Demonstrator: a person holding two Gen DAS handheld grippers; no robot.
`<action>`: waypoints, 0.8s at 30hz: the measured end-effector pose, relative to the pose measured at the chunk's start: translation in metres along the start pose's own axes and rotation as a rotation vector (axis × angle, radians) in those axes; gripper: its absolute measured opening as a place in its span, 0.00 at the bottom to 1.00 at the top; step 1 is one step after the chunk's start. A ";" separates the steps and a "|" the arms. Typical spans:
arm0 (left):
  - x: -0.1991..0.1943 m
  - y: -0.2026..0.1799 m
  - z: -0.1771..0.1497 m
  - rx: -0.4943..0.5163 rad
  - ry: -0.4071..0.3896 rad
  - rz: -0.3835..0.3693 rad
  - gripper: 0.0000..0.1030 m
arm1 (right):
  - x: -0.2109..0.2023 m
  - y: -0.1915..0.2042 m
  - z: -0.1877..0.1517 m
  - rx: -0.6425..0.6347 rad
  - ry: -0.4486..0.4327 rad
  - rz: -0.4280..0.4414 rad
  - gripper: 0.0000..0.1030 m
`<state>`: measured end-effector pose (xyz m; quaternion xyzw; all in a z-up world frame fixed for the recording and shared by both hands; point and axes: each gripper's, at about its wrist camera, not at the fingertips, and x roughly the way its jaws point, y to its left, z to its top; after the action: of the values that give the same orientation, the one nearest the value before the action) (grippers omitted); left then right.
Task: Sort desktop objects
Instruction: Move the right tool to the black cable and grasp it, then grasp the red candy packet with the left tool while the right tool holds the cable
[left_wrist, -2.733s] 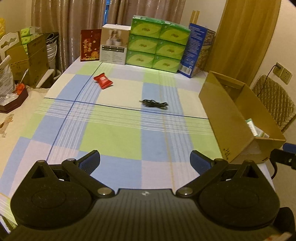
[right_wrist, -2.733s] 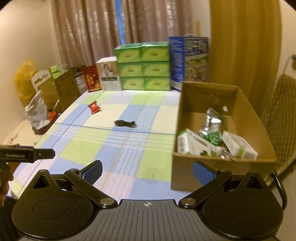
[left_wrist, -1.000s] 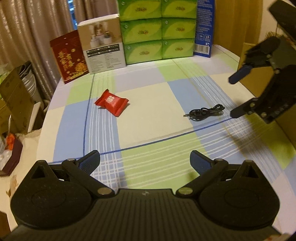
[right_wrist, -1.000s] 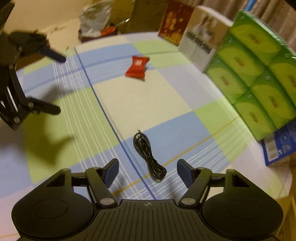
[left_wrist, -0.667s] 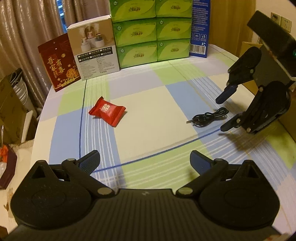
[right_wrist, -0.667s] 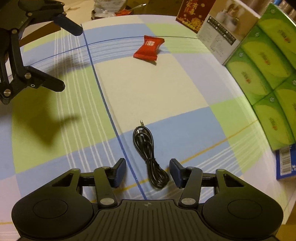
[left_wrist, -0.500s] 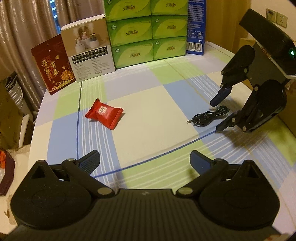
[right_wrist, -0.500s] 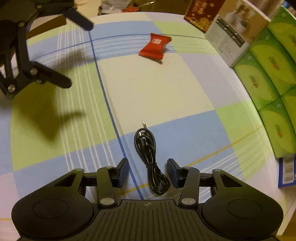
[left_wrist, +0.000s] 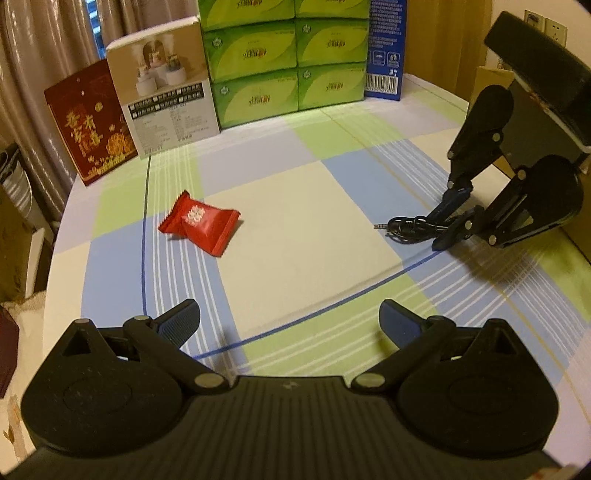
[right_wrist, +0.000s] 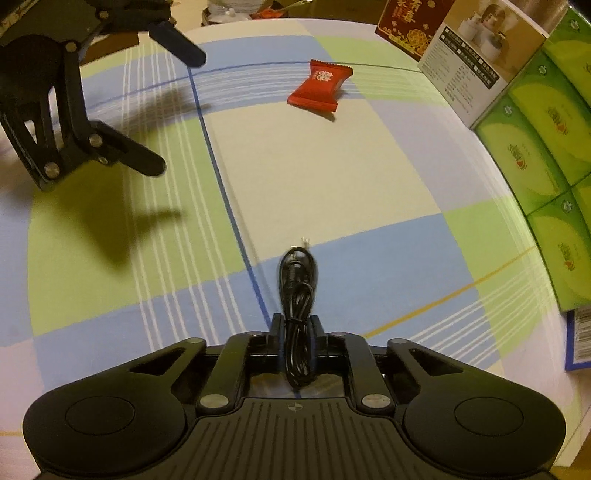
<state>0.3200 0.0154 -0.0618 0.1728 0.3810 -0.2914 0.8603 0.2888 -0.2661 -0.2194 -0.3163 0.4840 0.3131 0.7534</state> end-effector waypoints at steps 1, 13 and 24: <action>0.001 0.000 0.000 -0.006 0.005 0.000 0.98 | -0.001 0.001 0.000 0.012 -0.009 -0.003 0.08; 0.003 0.026 0.011 -0.072 -0.013 0.042 0.98 | -0.014 -0.027 0.024 0.322 -0.167 -0.066 0.08; 0.032 0.066 0.031 -0.317 -0.074 0.125 0.92 | 0.004 -0.055 0.049 0.588 -0.287 -0.119 0.08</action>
<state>0.3960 0.0383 -0.0606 0.0473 0.3786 -0.1797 0.9067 0.3588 -0.2603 -0.1972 -0.0658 0.4234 0.1565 0.8899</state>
